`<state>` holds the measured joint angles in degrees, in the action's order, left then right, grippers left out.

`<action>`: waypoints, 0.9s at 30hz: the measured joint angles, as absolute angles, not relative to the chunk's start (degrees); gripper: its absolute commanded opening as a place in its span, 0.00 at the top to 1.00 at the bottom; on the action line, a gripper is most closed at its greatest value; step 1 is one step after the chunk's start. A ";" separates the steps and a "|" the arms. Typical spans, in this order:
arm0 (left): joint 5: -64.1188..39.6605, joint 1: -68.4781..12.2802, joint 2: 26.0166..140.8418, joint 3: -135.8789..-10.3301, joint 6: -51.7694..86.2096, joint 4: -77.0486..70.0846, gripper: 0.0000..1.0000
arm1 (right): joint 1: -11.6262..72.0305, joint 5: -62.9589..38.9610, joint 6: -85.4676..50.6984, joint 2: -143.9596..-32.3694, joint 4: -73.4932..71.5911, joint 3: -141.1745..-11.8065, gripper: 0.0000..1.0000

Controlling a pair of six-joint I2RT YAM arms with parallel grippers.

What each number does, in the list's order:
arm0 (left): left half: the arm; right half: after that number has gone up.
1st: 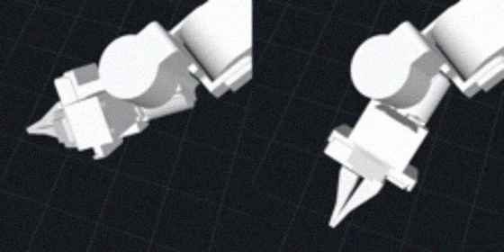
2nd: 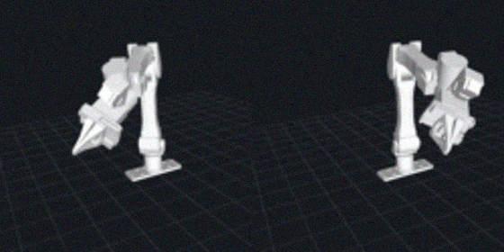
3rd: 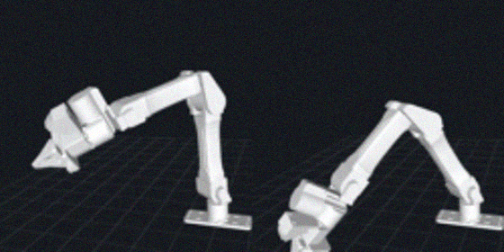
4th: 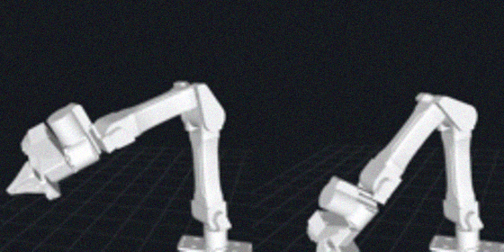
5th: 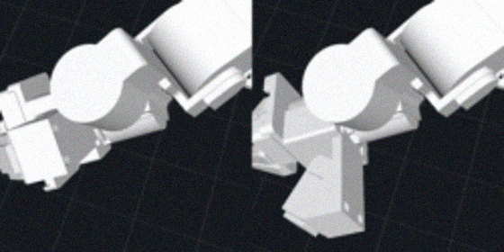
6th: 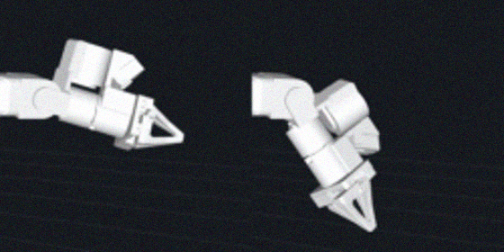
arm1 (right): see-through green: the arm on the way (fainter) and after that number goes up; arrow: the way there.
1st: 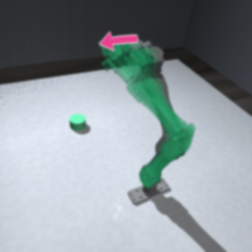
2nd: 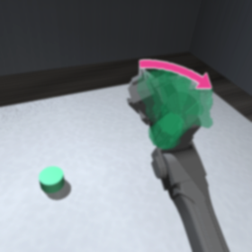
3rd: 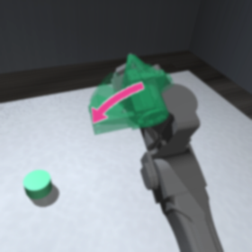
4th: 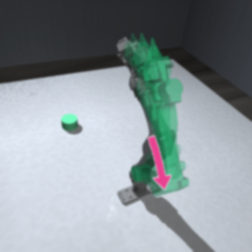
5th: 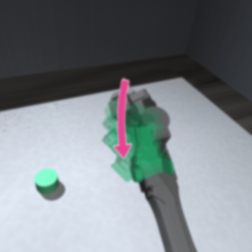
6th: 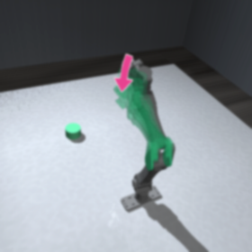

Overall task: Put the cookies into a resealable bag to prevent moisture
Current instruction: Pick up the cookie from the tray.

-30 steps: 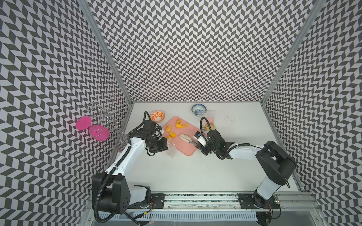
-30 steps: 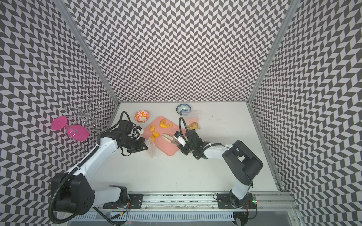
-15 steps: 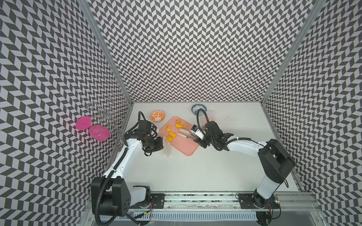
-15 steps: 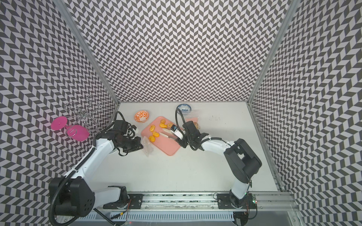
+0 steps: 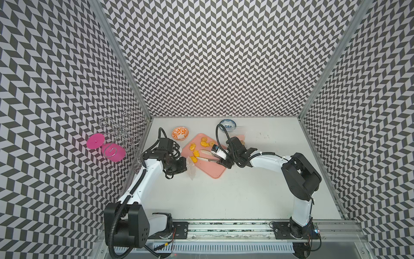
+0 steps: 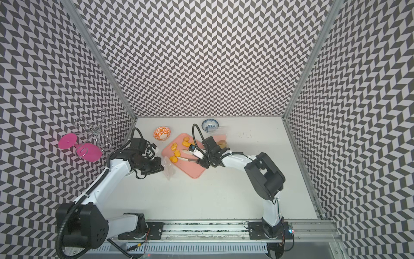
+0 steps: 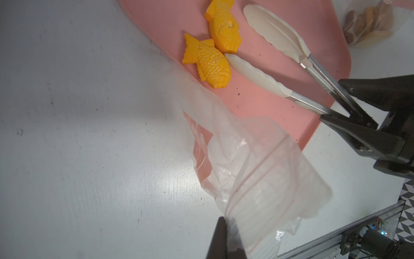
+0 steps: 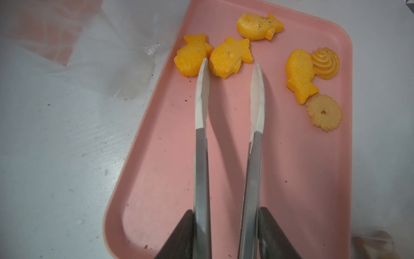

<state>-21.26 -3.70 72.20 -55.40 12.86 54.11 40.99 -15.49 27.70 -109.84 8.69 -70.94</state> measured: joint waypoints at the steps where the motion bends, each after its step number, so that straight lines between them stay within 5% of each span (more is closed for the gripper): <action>1: -21.23 -3.70 72.18 -55.40 12.86 54.11 1.00 | 41.08 -15.62 27.64 -109.84 8.62 -70.96 0.56; 17: -21.26 -3.70 71.88 -55.13 12.56 54.11 1.00 | 42.57 -15.29 23.97 -113.65 9.15 -75.94 0.55; 27: -21.28 -3.70 71.88 -54.98 12.49 54.08 1.00 | 43.40 -11.57 21.52 -115.48 11.99 -77.95 0.63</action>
<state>-21.28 -3.70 71.88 -54.98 12.49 54.08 43.40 -11.57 21.52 -115.48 11.99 -77.95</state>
